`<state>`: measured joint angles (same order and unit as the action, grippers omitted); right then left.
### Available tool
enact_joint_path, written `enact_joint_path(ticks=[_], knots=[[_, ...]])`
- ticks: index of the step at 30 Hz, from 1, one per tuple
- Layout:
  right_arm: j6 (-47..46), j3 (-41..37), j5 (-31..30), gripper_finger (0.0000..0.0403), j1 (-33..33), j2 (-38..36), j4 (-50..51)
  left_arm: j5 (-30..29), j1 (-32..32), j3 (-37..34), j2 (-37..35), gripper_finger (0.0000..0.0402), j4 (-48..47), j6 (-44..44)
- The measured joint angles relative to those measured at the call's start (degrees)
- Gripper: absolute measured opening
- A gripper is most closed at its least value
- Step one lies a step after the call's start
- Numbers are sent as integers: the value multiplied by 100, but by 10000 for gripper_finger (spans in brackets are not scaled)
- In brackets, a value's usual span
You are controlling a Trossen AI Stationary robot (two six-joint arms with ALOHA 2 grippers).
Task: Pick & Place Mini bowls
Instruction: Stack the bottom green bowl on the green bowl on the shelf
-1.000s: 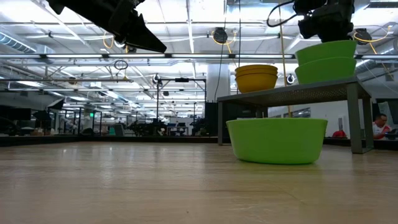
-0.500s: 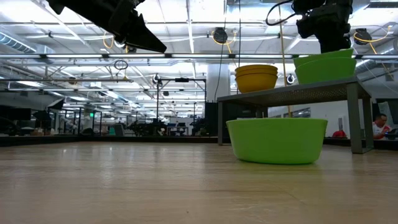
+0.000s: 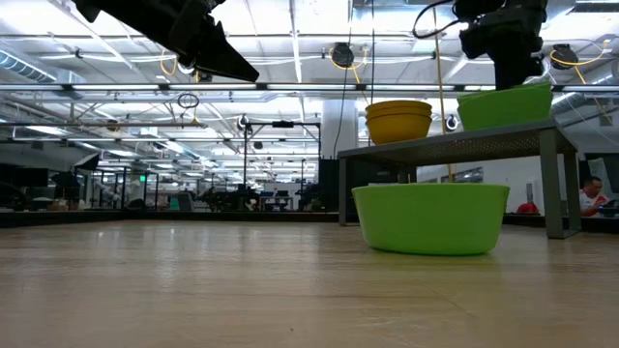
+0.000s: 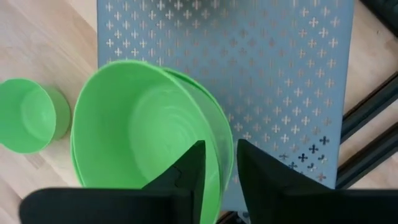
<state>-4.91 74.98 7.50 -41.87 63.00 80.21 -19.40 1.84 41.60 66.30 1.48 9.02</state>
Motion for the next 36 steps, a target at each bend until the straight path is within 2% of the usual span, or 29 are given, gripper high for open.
enact_joint_path(ticks=[11,20,26,32,36], knots=[[255,0,12,121,0,0,-807,0,1,2,0,118,1,-9],[638,0,25,112,0,-216,-1308,0,1,2,1,118,-1,-9],[895,0,26,89,248,-514,-1438,0,0,1,2,118,-1,-8],[871,0,-73,12,966,-653,-1269,0,-1,2,2,118,16,9],[576,0,-1085,4,1458,-494,-899,0,1,0,0,118,34,9]])
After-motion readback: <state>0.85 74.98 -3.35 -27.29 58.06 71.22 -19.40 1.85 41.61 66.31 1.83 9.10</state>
